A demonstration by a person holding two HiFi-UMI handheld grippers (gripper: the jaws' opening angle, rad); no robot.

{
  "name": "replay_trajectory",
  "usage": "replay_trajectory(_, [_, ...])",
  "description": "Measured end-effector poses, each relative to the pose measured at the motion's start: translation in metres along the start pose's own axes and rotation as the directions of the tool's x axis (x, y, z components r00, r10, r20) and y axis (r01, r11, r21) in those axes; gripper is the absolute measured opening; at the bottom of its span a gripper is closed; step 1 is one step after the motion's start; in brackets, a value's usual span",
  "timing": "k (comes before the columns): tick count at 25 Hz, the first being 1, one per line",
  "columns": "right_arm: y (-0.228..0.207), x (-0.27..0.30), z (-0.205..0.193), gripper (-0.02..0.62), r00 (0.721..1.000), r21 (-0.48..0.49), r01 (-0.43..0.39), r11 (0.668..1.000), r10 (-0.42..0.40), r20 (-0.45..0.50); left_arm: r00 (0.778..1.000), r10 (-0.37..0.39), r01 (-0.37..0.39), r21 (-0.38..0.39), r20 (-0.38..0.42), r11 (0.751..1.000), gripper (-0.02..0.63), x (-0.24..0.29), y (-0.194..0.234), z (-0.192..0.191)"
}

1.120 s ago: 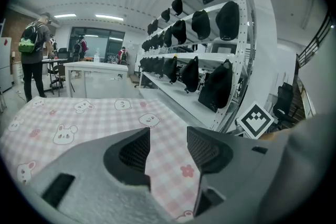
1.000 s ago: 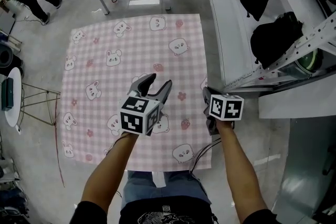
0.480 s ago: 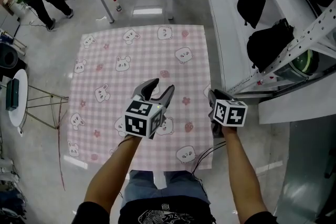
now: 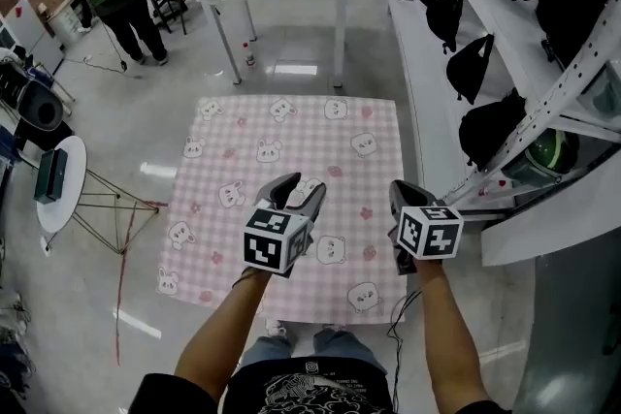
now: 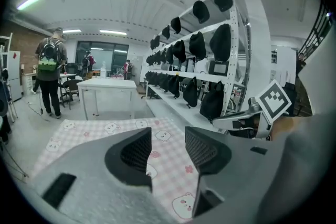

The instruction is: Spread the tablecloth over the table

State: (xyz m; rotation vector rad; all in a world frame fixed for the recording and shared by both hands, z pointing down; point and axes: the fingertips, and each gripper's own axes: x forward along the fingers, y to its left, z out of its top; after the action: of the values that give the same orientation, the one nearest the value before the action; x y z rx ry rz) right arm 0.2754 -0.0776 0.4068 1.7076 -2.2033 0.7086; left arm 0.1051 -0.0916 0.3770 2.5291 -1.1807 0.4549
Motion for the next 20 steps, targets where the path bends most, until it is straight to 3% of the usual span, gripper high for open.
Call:
replay_trajectory(11, [0.121, -0.049, 0.077, 0.005, 0.988, -0.127, -0.028, 0.992, 0.046, 0.146, 0.997, 0.015, -0.023, 0.093, 0.079, 0.995, 0.091, -0.094, 0.042, 0.041])
replay_trajectory(16, [0.147, -0.060, 0.085, 0.005, 0.983, -0.179, -0.023, 0.984, 0.054, 0.173, 0.992, 0.044, -0.054, 0.084, 0.119, 0.995, 0.008, -0.123, 0.067, 0.052])
replay_trajectory(20, [0.162, -0.066, 0.085, 0.003, 0.980, -0.207, -0.024, 0.978, 0.064, 0.187, 0.991, 0.049, -0.056, 0.055, 0.127, 0.997, 0.006, -0.143, 0.083, 0.057])
